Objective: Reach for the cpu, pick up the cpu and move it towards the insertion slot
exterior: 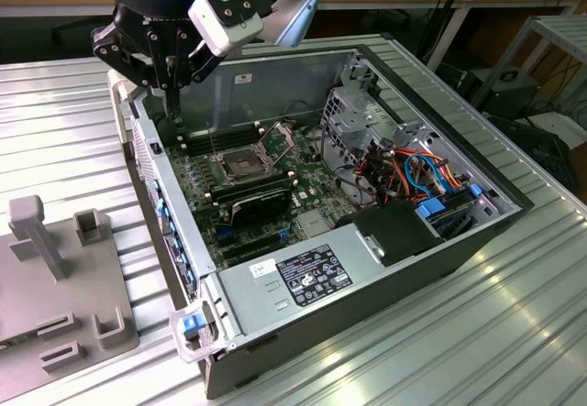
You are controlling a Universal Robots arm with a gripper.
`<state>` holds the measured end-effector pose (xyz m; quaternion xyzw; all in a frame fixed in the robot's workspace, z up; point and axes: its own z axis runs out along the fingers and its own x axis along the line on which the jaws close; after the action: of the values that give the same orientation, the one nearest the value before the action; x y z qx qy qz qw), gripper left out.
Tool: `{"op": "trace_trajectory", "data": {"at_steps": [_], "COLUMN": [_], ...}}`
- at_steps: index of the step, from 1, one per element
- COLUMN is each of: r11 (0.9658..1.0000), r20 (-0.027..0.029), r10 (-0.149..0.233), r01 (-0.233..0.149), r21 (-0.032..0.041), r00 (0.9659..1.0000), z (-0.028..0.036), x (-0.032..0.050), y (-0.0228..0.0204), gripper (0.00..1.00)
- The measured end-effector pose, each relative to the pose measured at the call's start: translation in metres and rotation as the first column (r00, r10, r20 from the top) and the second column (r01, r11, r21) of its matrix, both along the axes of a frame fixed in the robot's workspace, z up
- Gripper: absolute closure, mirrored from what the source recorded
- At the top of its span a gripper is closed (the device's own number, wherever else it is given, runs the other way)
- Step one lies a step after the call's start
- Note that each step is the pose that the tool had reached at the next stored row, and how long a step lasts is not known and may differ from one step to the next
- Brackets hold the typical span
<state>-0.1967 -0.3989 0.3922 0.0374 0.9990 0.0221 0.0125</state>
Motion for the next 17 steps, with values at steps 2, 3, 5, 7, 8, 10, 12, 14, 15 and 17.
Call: {"op": "trace_trajectory", "data": {"at_steps": [2, 3, 5, 7, 8, 10, 12, 14, 15, 17], "r11": [1.0000, 1.0000, 1.0000, 1.0000, 1.0000, 1.0000, 1.0000, 1.0000, 1.0000, 1.0000], "r20": [0.0000, 0.0000, 0.0000, 0.0000, 0.0000, 0.0000, 0.0000, 0.0000, 0.0000, 0.0000], "r10": [0.000, 0.000, 0.000, 0.000, 0.000, 0.000, 0.000, 0.000, 0.000, 0.000], "r01": [0.000, 0.000, 0.000, 0.000, 0.000, 0.000, 0.000, 0.000, 0.000, 0.000], "r21": [0.0000, 0.0000, -0.0001, 0.0000, 0.0000, 0.0000, 0.0000, 0.0000, 0.0000, -0.0001], "r00": [1.0000, 1.0000, 1.0000, 1.0000, 1.0000, 1.0000, 1.0000, 1.0000, 1.0000, 1.0000], "z": [0.0000, 0.0000, 0.0000, -0.0001, -0.0001, -0.0001, -0.0001, -0.0002, -0.0002, -0.0002], "x": [-0.0013, -0.0019, -0.0030, -0.0046, -0.0050, -0.0062, -0.0071, -0.0082, -0.0087, -0.0097], "y": [0.0000, 0.0000, 0.0000, 0.0000, 0.0000, 0.0000, 0.0000, 0.0000, 0.0000, 0.0000], "gripper": [0.89, 0.89, 0.89, 0.89, 0.89, 0.89, 0.89, 0.89, 0.89, 0.89]}}
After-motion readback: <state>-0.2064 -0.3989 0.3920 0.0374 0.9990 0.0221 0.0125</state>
